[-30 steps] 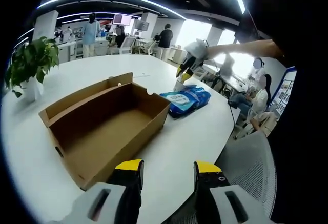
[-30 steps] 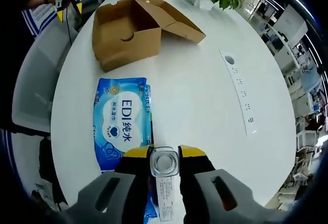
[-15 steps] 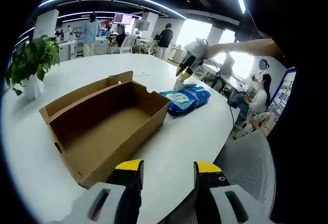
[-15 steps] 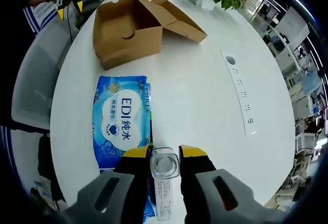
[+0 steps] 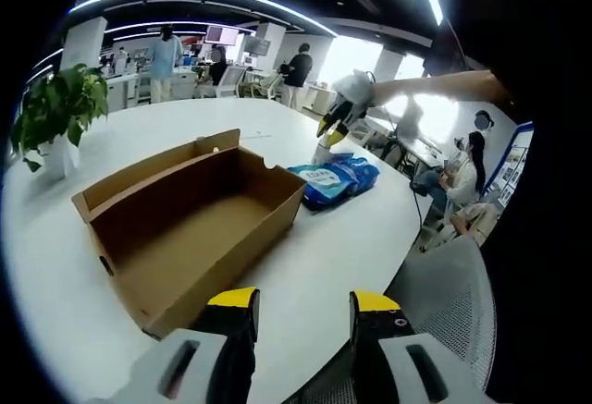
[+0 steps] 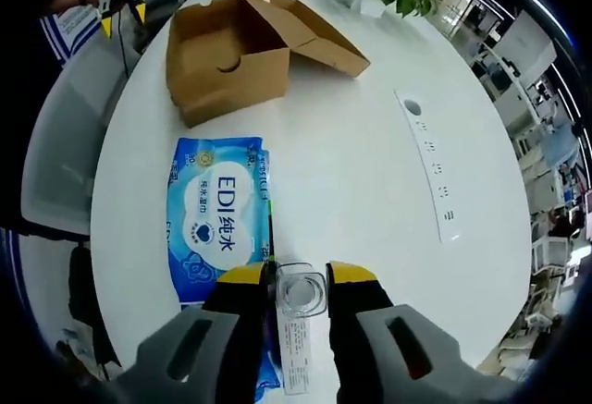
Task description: Operate the shoe box by opening the lid, removing the specified soft item, and placing it in the target area until the item is outside and the box remains undamaged.
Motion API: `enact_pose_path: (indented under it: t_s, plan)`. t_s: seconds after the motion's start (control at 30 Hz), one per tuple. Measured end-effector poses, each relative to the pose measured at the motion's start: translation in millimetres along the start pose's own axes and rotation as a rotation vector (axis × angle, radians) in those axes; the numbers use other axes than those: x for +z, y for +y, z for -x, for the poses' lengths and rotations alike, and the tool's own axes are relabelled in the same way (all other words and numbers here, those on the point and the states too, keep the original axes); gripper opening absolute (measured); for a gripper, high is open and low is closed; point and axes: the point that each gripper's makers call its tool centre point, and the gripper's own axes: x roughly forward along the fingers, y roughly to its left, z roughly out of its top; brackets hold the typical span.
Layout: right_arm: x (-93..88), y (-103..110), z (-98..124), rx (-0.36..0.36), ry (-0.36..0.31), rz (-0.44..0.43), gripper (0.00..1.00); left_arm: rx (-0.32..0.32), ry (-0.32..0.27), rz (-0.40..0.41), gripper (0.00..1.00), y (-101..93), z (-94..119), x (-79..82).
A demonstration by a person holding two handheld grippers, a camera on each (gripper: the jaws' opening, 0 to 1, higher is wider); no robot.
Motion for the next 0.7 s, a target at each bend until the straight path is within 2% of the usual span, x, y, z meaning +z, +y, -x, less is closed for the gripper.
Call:
enact_pose_path:
  t_s: [0.7]
  plan:
    - [-4.0,-3.0,33.4,-0.090,-0.007,-0.034,0.22,0.000,-0.053,0.014,0.39,4.3,13.6,7.5]
